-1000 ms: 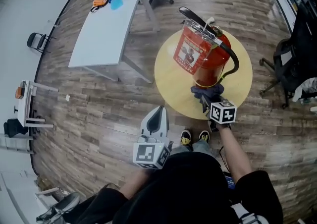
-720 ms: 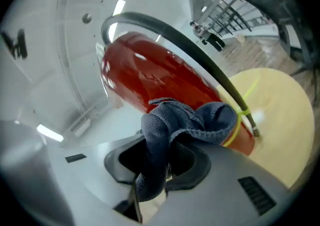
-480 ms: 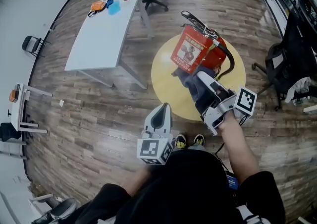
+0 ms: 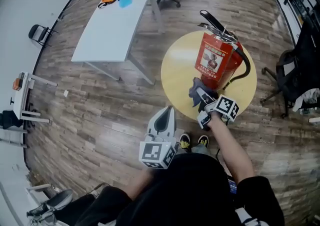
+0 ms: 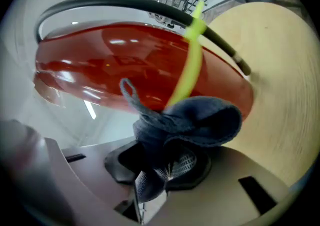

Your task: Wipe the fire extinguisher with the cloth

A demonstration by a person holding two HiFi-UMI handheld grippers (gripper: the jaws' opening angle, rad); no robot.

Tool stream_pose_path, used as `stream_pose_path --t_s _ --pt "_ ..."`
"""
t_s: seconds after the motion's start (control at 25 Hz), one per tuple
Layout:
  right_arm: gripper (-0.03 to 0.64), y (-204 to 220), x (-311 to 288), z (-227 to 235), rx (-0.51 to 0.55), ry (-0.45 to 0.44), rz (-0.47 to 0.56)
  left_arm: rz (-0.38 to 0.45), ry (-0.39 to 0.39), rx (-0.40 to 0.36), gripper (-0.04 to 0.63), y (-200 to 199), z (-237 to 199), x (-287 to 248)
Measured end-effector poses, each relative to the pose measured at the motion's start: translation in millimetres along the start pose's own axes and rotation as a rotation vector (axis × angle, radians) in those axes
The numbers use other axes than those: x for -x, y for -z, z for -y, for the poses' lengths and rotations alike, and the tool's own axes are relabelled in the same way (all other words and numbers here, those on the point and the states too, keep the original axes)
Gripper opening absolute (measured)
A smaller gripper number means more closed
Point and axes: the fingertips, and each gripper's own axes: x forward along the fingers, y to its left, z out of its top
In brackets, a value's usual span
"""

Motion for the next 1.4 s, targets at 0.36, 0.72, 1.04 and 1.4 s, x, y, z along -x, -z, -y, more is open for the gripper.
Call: stream_pose_path --t_s 0.36,0.72,1.04,1.4 --pt "0.109 11.2 -27.5 51.3 -0.212 0.103 0.141 -0.006 -0.103 0.004 0.023 2.3 -36.8 23.9" --pt "0.109 -47.5 -0.9 -176.4 -0.182 -0.385 0.417 0.040 -0.097 0.005 0.023 -7.7 -37.8 20.9" --pt "0.109 -30.6 13.3 -156.8 0.013 -0.357 0.362 0.049 -0.081 0.015 0.023 -5.3 -37.6 18.2" --pt "0.109 -70.0 107.9 -100.6 0.858 0.045 0.295 0.042 -0.019 0.022 0.024 -1.1 -20.2 0.9"
